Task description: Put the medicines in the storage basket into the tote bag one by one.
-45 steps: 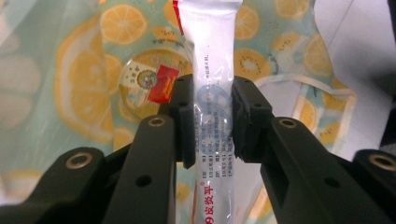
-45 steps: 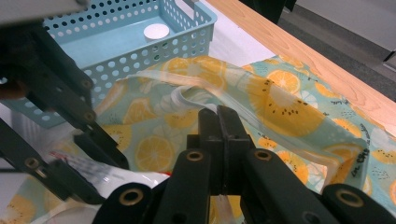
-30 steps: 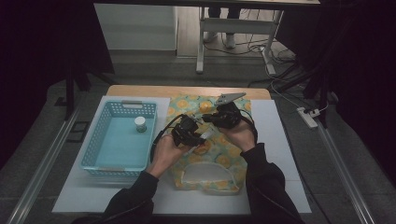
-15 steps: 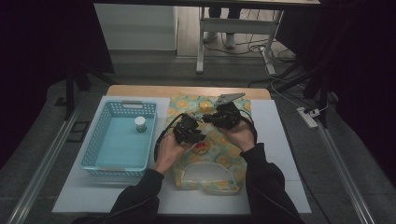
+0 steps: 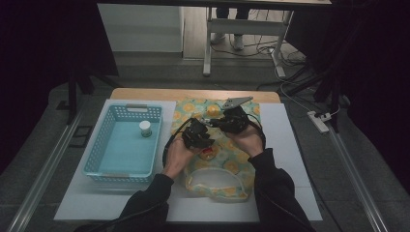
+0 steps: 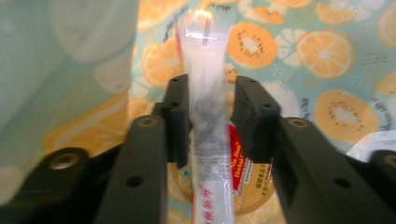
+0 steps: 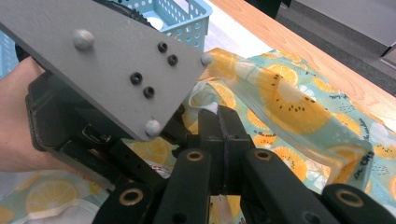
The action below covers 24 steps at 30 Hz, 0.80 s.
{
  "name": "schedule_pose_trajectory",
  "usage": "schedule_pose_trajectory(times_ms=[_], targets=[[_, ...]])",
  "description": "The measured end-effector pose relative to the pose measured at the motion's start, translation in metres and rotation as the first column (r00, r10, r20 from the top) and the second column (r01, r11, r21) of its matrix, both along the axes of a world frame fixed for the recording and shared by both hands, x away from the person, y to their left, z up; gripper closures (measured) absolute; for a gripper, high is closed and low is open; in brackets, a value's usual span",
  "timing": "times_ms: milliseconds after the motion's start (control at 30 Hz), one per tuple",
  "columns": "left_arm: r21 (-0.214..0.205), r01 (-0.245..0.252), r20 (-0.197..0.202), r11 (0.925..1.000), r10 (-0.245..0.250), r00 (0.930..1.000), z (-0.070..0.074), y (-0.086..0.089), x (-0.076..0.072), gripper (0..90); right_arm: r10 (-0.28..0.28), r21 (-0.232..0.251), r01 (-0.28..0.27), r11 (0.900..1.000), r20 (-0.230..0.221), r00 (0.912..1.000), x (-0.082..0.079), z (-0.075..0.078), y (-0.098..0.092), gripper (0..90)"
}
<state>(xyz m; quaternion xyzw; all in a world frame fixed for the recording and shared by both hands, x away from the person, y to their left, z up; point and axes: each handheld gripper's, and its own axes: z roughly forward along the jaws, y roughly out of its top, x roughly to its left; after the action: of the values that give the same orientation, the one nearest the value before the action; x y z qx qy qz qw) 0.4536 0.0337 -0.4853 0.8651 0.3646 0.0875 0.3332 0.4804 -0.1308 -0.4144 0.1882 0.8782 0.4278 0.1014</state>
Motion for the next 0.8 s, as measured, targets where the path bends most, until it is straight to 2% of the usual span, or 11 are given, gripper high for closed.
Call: schedule_pose_trajectory(times_ms=[67, 233, 400, 500, 600, 800], targets=[[-0.005, 0.005, 0.002, 1.0000, -0.005, 1.0000, 0.002, 0.001, -0.001, 59.9, 0.000, 0.001, 0.000, 1.0000, 0.001, 1.0000, 0.000, 0.000, 0.000, 90.0], [-0.043, 0.045, -0.027, 0.9981, -0.046, 0.9986, 0.005, 0.004, -0.005, 52.0, 0.003, 0.002, -0.003, 1.0000, 0.004, 1.0000, 0.000, 0.000, 0.000, 90.0], [-0.094, 0.090, -0.028, 0.9915, -0.093, 0.9953, 0.010, 0.008, -0.012, 44.5, 0.001, 0.001, -0.001, 1.0000, 0.002, 1.0000, -0.001, 0.000, 0.000, 90.0], [-0.109, 0.089, -0.016, 0.9900, -0.091, 0.9957, 0.015, 0.009, -0.017, 40.2, -0.001, 0.001, 0.001, 1.0000, 0.002, 1.0000, -0.001, 0.000, 0.001, 90.0], [-0.132, 0.095, -0.031, 0.9867, -0.100, 0.9945, 0.021, 0.010, -0.022, 36.0, -0.001, 0.001, 0.001, 1.0000, -0.001, 1.0000, -0.001, 0.000, 0.001, 90.0], [-0.135, 0.108, -0.004, 0.9849, -0.110, 0.9939, 0.031, 0.014, -0.031, 23.1, 0.001, 0.000, -0.001, 1.0000, 0.003, 1.0000, -0.001, 0.000, 0.001, 90.0]])
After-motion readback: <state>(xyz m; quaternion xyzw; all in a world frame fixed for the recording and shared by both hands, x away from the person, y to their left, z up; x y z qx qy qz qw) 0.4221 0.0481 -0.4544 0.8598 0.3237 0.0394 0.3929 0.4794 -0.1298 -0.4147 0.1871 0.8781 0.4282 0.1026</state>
